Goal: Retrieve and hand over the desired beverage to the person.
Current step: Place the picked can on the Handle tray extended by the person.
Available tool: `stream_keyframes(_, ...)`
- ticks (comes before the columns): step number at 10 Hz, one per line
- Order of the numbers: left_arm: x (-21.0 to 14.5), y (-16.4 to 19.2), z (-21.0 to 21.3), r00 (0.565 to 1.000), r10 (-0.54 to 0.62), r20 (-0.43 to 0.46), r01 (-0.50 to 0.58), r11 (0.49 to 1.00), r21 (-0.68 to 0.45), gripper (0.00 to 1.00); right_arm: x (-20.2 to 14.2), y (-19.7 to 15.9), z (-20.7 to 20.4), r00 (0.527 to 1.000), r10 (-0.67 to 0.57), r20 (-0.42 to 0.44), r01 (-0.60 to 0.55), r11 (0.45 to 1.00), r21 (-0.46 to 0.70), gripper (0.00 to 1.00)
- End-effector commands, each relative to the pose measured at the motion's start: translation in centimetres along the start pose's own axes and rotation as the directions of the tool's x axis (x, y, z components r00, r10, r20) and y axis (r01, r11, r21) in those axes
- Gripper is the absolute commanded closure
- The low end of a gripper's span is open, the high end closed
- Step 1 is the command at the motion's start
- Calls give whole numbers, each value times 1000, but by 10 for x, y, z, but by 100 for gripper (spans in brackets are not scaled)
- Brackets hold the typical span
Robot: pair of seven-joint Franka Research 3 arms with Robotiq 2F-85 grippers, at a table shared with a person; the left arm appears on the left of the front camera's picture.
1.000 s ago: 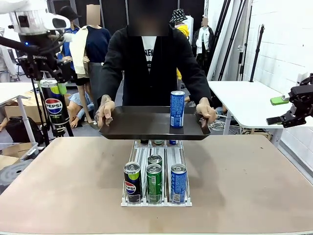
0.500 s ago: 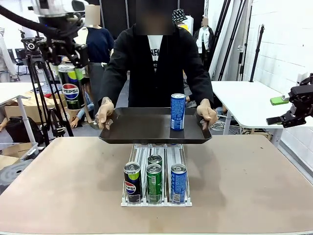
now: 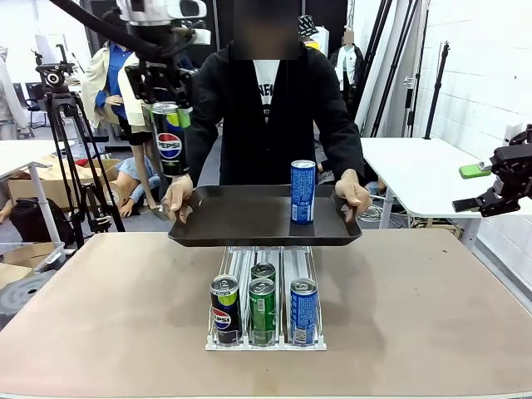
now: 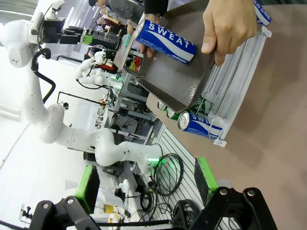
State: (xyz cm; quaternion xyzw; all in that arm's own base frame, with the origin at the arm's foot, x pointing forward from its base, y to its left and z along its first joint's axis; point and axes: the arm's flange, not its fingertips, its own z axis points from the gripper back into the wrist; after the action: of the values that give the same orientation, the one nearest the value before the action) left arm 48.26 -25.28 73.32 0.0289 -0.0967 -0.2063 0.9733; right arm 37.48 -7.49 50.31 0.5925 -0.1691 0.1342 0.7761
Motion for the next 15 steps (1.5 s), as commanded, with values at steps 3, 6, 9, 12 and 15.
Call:
stream_keyframes(3,37,-33,4,998,-55,-4,55,998,34,100,-5,0,-1,1000,3,-3,-3,1000,7,0)
stream_keyframes(6,58,-47,-19,997,-78,-19,78,997,-6,100,-5,0,-1,1000,3,-3,-3,1000,7,0)
stream_keyframes(9,64,-51,-53,995,-102,-12,101,992,-73,100,-5,0,-1,1000,3,-3,-3,1000,7,0)
stream_keyframes(12,62,-58,-81,993,-118,-16,116,989,-96,100,-5,0,-1,1000,3,-3,-3,1000,7,0)
stream_keyframes(15,62,-58,-103,993,-120,-21,117,986,-118,100,-5,0,-1,1000,3,-3,-3,1000,7,0)
